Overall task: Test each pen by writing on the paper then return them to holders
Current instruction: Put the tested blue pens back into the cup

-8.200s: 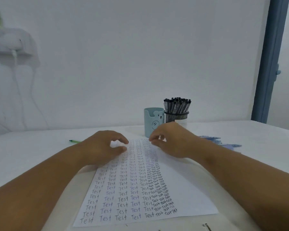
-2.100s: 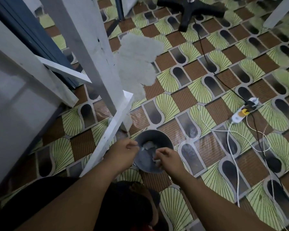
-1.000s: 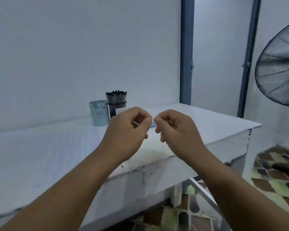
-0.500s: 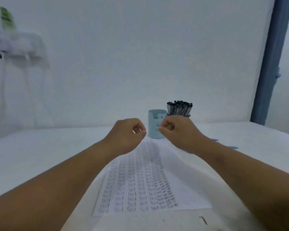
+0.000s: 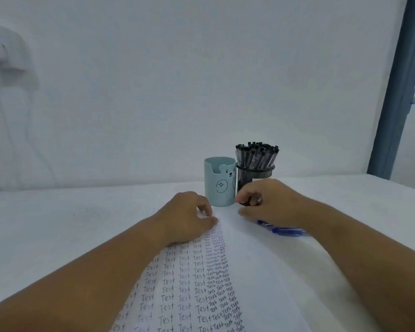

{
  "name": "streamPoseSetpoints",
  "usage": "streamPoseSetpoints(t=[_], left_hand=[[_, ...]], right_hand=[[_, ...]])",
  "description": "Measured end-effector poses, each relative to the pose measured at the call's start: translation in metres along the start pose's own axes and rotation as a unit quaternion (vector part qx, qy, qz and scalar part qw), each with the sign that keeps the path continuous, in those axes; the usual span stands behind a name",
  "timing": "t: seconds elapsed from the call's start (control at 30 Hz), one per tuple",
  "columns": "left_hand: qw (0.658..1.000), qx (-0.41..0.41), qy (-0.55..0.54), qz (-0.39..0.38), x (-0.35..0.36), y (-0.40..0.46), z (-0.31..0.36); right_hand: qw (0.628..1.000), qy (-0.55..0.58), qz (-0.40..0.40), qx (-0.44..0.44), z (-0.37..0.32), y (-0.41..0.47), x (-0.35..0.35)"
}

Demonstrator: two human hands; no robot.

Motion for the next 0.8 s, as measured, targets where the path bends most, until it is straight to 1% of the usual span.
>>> streamPoseSetpoints(t=[0.07, 0.13, 0.23, 0.27, 0.33, 0.4, 0.47, 0.5, 0.63, 0.73, 0.8], left_hand=[[1.0, 0.011, 0.012, -0.007, 0.003, 0.001, 0.002], [1.0, 0.005, -0.017, 0.019, 0.0, 0.002, 0.003], [0.99, -0.036, -0.104, 0.083, -0.013, 0.006, 0.005], [0.986, -0.052, -0.128, 0.091, -0.016, 0.009, 0.006], [0.979, -0.074, -0.174, 0.082, -0.014, 0.019, 0.011], [0.966, -0.071, -0.237, 0.068, -0.007, 0.03, 0.019], [0.949, -0.068, -0.297, 0.077, 0.002, 0.039, 0.023], [0.942, -0.074, -0.313, 0.094, 0.006, 0.042, 0.022], [0.929, -0.107, -0.306, 0.178, 0.01, 0.053, 0.007], [0.929, -0.115, -0.29, 0.198, 0.004, 0.054, 0.002], [0.926, -0.112, -0.293, 0.21, -0.004, 0.053, 0.001]], right_hand=[[0.999, -0.01, -0.043, 0.011, 0.007, -0.006, -0.009], [0.996, -0.038, -0.075, 0.039, 0.019, -0.012, -0.016], [0.986, -0.064, -0.128, 0.089, 0.037, -0.019, -0.021], [0.983, -0.061, -0.141, 0.1, 0.043, -0.02, -0.022], [0.977, -0.06, -0.164, 0.124, 0.052, -0.024, -0.023], [0.968, -0.072, -0.195, 0.142, 0.059, -0.028, -0.02], [0.962, -0.086, -0.213, 0.147, 0.063, -0.03, -0.017], [0.961, -0.088, -0.217, 0.147, 0.064, -0.03, -0.016], [0.957, -0.095, -0.232, 0.144, 0.063, -0.033, -0.018], [0.951, -0.101, -0.244, 0.16, 0.068, -0.035, -0.016], [0.952, -0.103, -0.238, 0.163, 0.072, -0.034, -0.016]])
Point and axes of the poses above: each hand's wrist, its own y-axis towards the middle knuckle, its own x-axis out of the palm, z = x × y, the point moved 9 cm from there along y, towards the middle knuckle, and after that the axes turned 4 degrees about -z, right-handed, at the moved point
